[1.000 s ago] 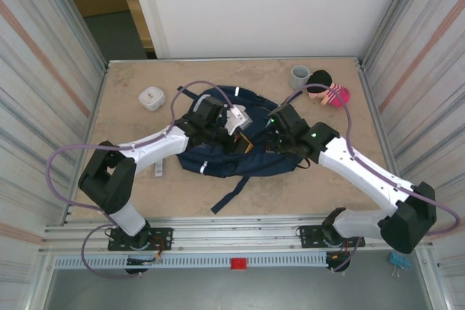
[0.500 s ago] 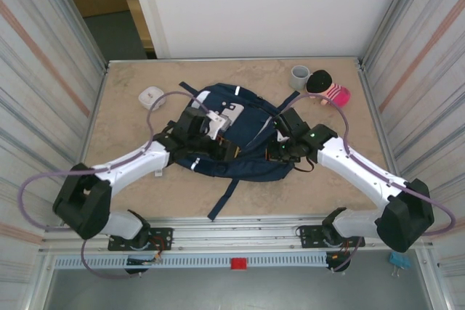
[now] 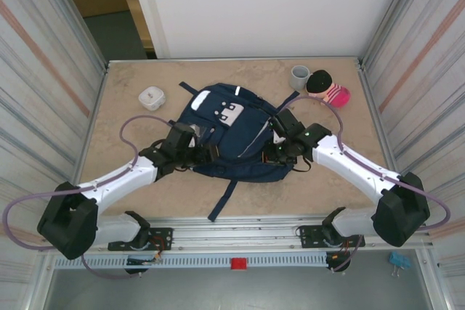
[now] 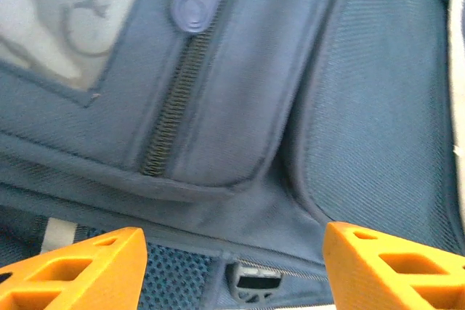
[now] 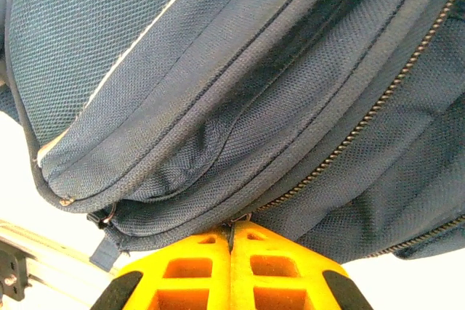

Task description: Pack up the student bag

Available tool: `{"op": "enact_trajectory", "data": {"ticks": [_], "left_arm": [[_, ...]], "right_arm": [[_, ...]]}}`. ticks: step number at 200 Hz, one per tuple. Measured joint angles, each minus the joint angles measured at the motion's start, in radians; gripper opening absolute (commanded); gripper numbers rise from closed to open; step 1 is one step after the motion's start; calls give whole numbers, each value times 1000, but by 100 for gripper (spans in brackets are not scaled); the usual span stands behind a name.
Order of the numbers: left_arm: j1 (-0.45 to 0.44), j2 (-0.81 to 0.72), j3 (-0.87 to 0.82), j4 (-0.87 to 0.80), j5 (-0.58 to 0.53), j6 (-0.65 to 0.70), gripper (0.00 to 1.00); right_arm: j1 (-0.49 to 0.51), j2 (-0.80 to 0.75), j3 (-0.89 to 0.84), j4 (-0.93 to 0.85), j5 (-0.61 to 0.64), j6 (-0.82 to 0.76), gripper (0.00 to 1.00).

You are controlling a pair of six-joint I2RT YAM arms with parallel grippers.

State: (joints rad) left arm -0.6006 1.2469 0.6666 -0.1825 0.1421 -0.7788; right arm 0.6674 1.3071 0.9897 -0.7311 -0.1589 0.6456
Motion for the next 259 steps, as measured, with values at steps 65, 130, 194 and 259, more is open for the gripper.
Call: {"op": "enact_trajectory", "data": {"ticks": [65,130,194,259], "left_arm": [[91,158,18,89,9,-21,66],[164,397,295,90,41,66,67],[167,161,282,5,61,24,67],[56,-209,4,-56,20,-255,66]], "right_arm": [[115,7,0,69,10,56,0],[201,115,26,193,30,121,0],[230,218,93,277,-6,136,0],[231,259,121,292,-30,135,0]]}}
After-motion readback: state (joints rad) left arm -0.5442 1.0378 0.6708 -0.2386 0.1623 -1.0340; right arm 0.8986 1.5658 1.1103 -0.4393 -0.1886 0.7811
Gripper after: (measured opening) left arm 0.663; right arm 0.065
